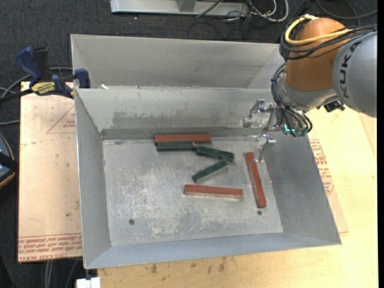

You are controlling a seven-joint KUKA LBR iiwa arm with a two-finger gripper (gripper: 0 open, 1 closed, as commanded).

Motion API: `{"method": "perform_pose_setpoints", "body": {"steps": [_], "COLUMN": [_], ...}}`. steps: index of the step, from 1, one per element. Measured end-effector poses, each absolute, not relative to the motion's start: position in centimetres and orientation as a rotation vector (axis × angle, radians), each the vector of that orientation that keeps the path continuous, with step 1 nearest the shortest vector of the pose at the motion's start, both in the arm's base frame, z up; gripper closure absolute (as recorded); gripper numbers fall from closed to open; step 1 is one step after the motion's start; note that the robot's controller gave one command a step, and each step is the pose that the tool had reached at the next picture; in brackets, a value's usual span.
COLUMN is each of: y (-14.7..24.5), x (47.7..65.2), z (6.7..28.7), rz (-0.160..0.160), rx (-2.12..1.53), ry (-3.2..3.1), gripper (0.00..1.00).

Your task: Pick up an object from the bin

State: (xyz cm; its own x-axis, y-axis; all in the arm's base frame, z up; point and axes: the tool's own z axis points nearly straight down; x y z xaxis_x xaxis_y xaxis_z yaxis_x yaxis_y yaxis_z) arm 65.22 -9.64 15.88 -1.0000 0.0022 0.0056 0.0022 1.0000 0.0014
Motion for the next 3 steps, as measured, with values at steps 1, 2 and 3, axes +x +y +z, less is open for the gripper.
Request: {"method": "perform_pose_setpoints", "body": {"steps": [1, 2, 3], "y": [-9.6, -5.3, -5.3], "x": [65.4, 65.6, 65.6], "z": [16.4, 7.8, 7.8], "rz": [-0.001, -0.001, 0.0], "rx": [-0.001, 0.061, 0.062], "ry": [-3.144, -3.155, -3.155], "gripper": [0.0, 1.0, 1.0]}}
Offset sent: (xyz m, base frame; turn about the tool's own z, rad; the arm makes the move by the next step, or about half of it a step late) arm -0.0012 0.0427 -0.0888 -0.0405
